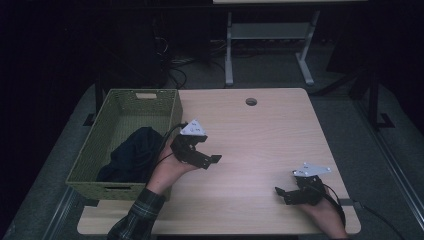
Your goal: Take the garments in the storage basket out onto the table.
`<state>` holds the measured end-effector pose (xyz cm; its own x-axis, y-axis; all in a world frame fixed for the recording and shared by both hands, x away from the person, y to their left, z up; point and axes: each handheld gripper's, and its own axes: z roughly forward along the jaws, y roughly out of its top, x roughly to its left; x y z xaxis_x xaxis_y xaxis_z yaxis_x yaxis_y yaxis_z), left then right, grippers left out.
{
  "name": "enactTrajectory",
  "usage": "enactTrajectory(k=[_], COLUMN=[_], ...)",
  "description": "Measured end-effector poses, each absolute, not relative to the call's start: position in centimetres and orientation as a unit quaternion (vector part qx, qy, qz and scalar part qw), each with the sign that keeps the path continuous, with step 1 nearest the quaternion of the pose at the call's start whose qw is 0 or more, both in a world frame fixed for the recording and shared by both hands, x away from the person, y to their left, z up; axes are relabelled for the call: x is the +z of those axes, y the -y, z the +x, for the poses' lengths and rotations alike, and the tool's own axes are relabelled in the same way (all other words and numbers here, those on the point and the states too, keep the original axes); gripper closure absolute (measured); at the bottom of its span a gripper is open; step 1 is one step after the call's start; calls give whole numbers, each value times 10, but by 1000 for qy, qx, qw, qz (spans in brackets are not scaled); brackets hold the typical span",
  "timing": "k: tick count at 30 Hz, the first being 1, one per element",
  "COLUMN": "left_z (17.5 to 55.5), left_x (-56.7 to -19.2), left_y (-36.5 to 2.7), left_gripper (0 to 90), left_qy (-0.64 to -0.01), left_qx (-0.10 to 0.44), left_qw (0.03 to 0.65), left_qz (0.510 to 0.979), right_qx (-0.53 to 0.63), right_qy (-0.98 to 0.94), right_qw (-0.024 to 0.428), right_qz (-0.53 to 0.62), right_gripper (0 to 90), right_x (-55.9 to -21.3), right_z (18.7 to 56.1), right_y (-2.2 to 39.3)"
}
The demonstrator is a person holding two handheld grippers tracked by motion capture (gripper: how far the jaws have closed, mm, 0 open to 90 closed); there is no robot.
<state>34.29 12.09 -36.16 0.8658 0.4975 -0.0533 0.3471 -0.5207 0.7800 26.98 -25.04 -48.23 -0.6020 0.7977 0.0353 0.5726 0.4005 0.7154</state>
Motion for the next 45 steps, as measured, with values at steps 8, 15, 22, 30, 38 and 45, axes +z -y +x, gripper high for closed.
enactTrajectory(k=[8,15,22,30,38,45], left_z=[345,346,348,349,350,350], left_x=[-353,-346,-342,-339,-334,-332], left_y=[-131,-141,-152,-161,-173,-181], left_gripper=[139,139,139,139,139,140], left_qy=[-241,-249,-262,-269,-279,-283], left_qx=[87,88,86,86,89,85], left_qw=[421,420,422,415,415,414], left_qz=[870,868,864,865,862,861], right_qx=[355,356,355,356,355,355], right_qy=[-823,-823,-823,-823,-823,-823], right_qw=[160,159,160,160,160,160], right_qz=[415,413,413,413,413,413], right_gripper=[86,86,86,86,86,86], right_x=[-482,-482,-482,-482,-482,-482], right_z=[270,271,271,271,271,271], right_y=[251,251,251,251,251,251])
